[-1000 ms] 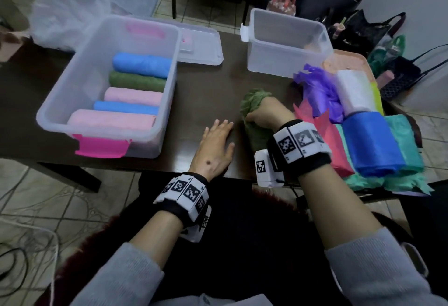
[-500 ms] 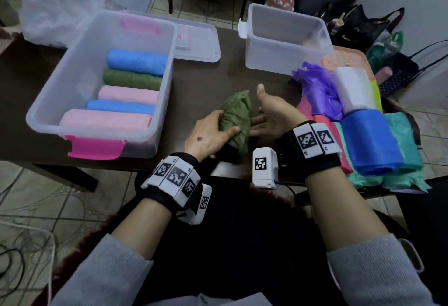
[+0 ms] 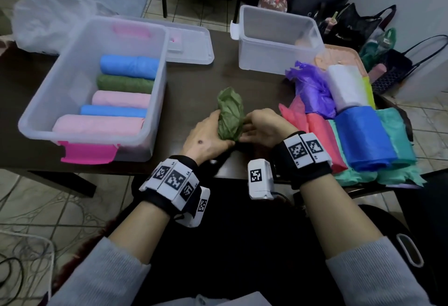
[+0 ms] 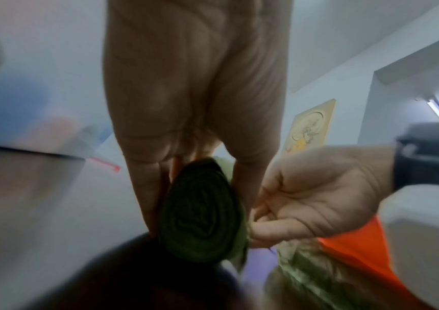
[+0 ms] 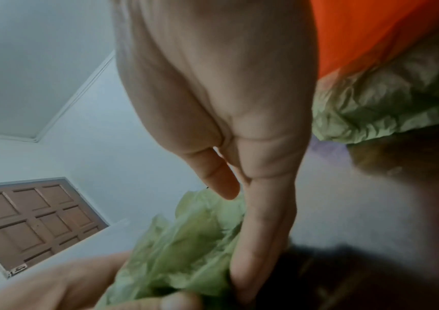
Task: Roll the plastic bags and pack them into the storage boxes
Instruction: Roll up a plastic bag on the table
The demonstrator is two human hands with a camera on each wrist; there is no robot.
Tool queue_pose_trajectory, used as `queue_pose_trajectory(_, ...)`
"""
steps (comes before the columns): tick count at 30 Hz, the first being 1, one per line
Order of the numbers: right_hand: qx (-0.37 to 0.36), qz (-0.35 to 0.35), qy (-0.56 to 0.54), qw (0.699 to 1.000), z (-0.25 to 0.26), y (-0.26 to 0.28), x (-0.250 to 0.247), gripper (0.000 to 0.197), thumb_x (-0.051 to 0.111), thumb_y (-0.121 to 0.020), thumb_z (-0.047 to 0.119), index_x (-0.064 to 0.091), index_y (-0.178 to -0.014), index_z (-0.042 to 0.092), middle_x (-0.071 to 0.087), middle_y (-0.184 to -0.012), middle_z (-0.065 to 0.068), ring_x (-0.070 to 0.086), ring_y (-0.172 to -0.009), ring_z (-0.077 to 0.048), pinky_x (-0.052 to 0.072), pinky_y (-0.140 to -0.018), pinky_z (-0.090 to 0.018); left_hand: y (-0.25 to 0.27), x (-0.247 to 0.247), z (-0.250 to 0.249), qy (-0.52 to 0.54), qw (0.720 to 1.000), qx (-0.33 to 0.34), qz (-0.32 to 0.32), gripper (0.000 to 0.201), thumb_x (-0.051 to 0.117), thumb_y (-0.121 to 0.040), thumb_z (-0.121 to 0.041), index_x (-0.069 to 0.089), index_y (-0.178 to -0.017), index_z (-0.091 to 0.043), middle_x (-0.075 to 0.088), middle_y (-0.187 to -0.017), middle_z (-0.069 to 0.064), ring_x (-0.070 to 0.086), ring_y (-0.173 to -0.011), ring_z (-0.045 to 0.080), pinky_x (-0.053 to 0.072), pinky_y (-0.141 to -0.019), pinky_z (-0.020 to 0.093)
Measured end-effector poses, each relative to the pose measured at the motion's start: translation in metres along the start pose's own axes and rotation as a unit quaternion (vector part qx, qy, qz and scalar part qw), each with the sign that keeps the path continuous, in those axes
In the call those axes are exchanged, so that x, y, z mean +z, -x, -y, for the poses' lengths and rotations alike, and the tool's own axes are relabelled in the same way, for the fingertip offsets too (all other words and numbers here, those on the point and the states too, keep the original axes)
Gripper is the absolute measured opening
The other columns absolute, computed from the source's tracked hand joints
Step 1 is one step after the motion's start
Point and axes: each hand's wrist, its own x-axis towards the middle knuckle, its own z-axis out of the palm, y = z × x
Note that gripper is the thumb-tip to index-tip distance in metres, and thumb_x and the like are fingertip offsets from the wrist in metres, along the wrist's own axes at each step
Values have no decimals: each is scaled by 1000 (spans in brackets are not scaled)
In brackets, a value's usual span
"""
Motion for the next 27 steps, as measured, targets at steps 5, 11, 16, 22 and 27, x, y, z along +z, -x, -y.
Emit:
queue_pose_trajectory(5,-4,-15,47,999,1,4,-11,24,29,-95,2,49,-82,2,54,-73,-12,55,-60,-22,50,-53,-27,-18,-25,8,35,999,9,19,30,53,-87,-15,66,-112,-26,68,-109,3,60,-107,20,41,-83,21)
queue_pose_trajectory(11,-201,-129,369,898,-3,4,-19,16,49,-82,0,61,-88,10,59,-85,-4,53,-79,-17,38,-69,-21,-33,-27,7,90,991,-36,-97,29,42,-91,-15,67,-105,-16,65,-115,13,56,-111,31,44,-92,31)
queue_pose_trajectory(16,-351,-37,563,747,0,12,-9,39,54,-78,1,62,-109,25,52,-113,-2,44,-111,-23,34,-87,-31,-50,-36,4,290,924,-160,-190,68,32,-89,-64,60,-117,-9,60,-120,14,58,-107,34,54,-86,46)
queue_pose_trajectory(22,-333,-52,674,657,-6,12,7,53,58,-76,10,48,-128,19,42,-125,-6,34,-120,-26,31,-95,-38,-49,-29,10,369,892,-245,-86,67,59,-83,-54,48,-128,-6,60,-116,9,63,-95,28,55,-75,37)
queue_pose_trajectory(27,-325,16,662,675,-18,14,10,48,63,-73,15,46,-117,14,51,-115,-7,46,-111,-26,36,-87,-36,-58,-26,-3,382,896,-222,-38,57,78,-74,-26,54,-121,-4,65,-110,10,64,-82,20,52,-60,28)
